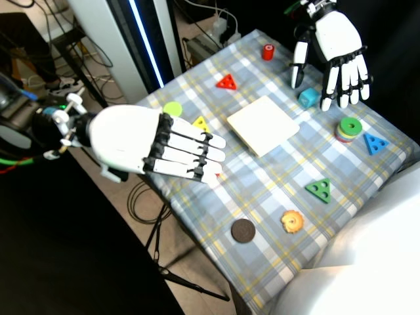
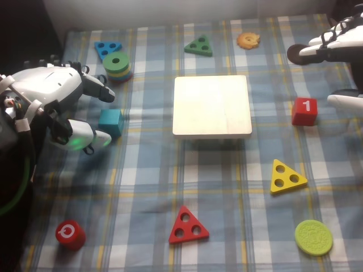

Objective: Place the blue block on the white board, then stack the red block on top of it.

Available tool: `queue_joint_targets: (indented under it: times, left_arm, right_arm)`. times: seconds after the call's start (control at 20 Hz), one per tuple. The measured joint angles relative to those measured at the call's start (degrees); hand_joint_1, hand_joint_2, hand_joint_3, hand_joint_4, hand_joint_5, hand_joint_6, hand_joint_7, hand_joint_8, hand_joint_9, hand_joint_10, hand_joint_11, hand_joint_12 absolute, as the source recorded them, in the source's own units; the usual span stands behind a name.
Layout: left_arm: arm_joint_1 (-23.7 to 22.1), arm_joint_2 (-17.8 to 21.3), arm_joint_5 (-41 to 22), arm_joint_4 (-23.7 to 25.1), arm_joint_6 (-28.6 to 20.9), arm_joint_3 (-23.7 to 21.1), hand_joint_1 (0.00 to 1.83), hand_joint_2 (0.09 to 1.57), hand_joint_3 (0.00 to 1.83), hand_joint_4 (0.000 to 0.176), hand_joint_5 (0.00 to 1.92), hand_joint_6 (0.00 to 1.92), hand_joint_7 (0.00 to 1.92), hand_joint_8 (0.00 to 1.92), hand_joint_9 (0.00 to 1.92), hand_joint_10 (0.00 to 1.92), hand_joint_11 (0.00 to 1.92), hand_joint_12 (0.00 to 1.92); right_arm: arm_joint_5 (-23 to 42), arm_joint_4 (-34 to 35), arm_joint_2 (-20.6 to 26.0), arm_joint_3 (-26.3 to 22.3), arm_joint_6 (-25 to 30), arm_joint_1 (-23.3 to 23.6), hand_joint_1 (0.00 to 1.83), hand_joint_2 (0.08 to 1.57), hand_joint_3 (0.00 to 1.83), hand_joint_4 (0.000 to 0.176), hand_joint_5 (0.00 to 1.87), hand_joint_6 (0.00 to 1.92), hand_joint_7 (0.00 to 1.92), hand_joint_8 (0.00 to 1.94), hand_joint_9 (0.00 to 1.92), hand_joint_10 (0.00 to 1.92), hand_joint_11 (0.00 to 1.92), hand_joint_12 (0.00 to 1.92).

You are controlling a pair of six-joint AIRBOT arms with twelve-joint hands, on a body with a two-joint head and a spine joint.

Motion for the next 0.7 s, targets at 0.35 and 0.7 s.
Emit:
queue_joint_targets:
  times: [0.35,0.7]
  left_arm:
    - [-0.5,-1.0,0.7,-0.7,0.0,0.7,0.93,1.05,0.01,0.109,0.79,0.01,0.53,0.01,0.35,0.01,0.12,0.15]
    - [-1.1,-1.8,0.1,-1.8,-0.2,1.0,0.96,1.17,0.00,0.176,0.85,1.16,0.59,0.01,0.40,0.00,0.12,0.23]
  right_arm:
    - [-0.1,-0.4,-0.3,0.2,0.0,0.0,0.63,1.29,0.01,0.000,0.60,0.00,0.61,0.00,0.58,0.00,0.24,0.72]
    - [-0.1,-0.4,-0.3,0.2,0.1,0.0,0.60,1.32,0.01,0.000,0.61,0.00,0.63,0.00,0.60,0.01,0.25,0.73]
